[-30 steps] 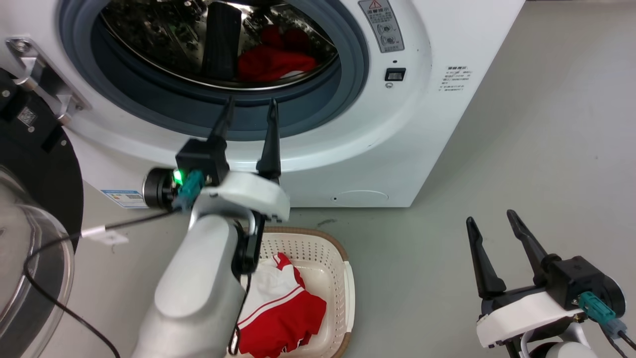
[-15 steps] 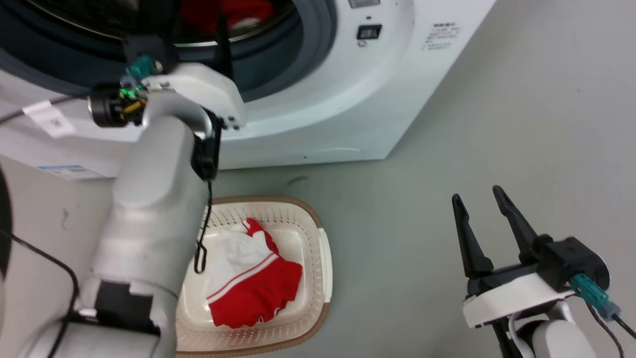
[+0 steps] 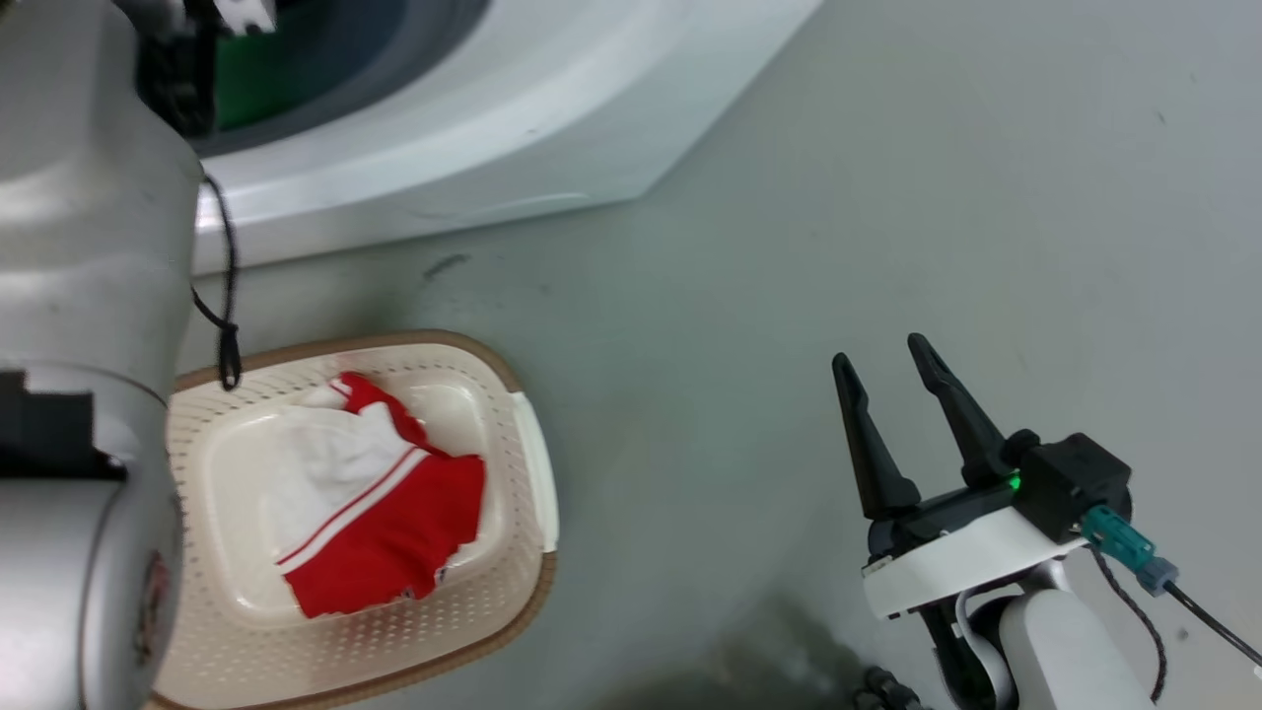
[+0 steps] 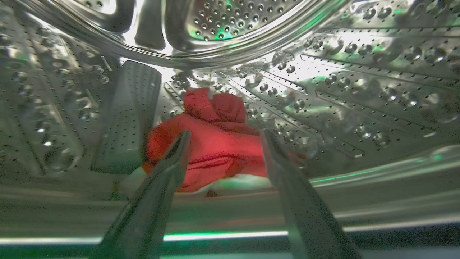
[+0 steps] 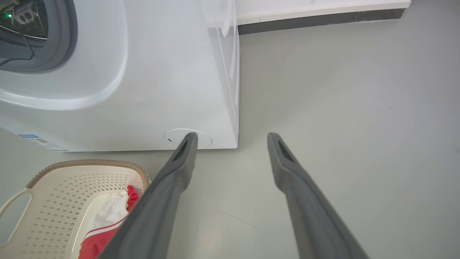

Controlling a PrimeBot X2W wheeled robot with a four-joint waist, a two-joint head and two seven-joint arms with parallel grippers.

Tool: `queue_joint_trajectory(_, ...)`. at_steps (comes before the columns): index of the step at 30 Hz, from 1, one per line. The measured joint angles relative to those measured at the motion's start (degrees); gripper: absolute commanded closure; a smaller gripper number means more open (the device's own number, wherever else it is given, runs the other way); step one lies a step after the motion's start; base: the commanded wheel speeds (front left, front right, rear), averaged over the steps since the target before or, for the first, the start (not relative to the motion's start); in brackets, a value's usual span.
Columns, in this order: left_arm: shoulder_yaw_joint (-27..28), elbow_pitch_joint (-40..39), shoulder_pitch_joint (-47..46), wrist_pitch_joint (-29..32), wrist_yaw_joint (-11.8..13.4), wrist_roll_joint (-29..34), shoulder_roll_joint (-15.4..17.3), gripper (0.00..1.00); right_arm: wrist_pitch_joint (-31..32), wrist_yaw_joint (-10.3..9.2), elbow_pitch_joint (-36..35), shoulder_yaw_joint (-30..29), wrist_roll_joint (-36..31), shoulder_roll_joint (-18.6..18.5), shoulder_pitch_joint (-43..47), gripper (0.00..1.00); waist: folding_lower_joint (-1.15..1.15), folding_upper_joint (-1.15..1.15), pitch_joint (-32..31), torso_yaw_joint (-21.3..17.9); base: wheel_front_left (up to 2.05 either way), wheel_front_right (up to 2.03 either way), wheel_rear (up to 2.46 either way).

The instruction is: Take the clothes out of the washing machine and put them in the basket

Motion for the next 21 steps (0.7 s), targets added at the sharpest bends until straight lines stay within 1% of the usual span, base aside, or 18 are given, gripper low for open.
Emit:
queue_joint_trajectory(5,-0.7,2.4,-5.3,6.7,0.0,0.3,2.3,0.00,-0.9,-0.01,2.0,2.3,2.3,0.0,-1.9,0.00,0.00,0.00,3.5,-3.7,0.00,0.00,0.00)
queue_joint_trajectory(13,-2.5,4.2,-13.6,19.7,0.1,1.3,6.1,0.00,-1.2,-0.01,3.3,5.7,5.3,0.0,-3.3,0.00,0.00,0.00,7.6,-8.6,0.00,0.00,0.00)
queue_joint_trajectory(17,-2.9,4.6,-16.2,26.1,0.9,1.4,7.4,0.00,-1.2,0.00,2.9,6.8,6.3,0.0,-3.5,0.00,0.00,0.00,8.9,-10.2,0.00,0.00,0.00)
queue_joint_trajectory(21,-3.0,4.7,-17.3,31.5,2.4,1.0,7.9,0.00,-1.3,0.00,2.7,7.3,6.8,0.0,-3.5,0.00,0.00,0.00,9.6,-11.2,0.00,0.00,0.00)
